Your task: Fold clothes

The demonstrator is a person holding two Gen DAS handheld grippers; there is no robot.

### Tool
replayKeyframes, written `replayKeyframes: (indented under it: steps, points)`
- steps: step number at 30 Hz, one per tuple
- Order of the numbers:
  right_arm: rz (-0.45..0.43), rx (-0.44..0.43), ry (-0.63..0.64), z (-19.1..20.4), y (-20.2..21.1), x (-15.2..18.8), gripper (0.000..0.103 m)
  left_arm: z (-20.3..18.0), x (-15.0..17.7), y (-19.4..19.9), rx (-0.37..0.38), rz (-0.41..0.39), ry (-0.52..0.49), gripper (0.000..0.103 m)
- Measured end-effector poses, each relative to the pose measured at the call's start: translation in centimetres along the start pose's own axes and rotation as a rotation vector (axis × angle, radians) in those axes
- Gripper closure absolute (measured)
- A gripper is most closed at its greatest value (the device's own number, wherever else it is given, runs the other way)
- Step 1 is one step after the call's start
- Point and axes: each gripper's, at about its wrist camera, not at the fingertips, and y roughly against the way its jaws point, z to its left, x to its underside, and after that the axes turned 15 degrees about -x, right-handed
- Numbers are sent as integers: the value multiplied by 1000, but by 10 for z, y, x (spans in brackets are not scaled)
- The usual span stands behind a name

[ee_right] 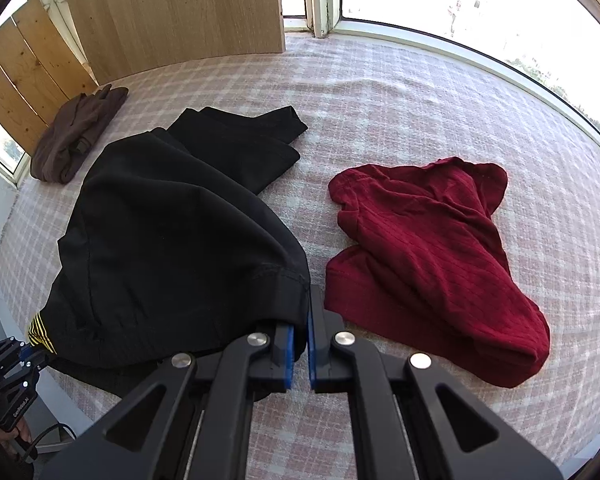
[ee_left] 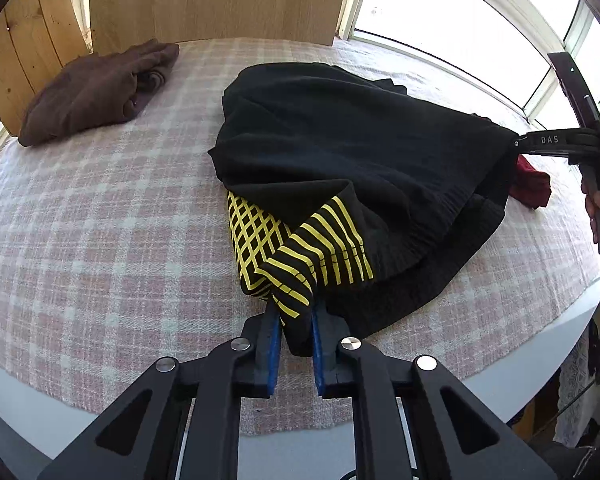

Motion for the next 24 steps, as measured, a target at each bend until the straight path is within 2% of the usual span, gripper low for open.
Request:
replayKeyframes:
  steps: [7, 9, 13, 17, 20, 22, 24]
  points:
    - [-90, -9, 8, 25, 19, -3, 98, 43, -57, 36, 60, -101, 104, 94]
    - [-130, 8, 28, 40, 32, -6, 98, 60, -77, 50, 78, -146, 133, 98]
    - [-220, 49, 57, 70, 65, -15, 98, 89, -113, 82, 91, -248, 159, 99]
    - [-297, 99, 68, 94, 94, -22, 98, 103, -133, 97, 80, -305, 109, 99]
    - [-305, 101, 39, 96, 101, -21, 98, 110, -132, 91, 84, -286, 71, 99]
    - [-312, 76, 6, 94, 106, -14, 98, 121, -130, 86, 110, -267, 88, 99]
    - [-339, 62, -10, 96, 115, -7, 98, 131, -133, 97, 131, -291, 96, 99]
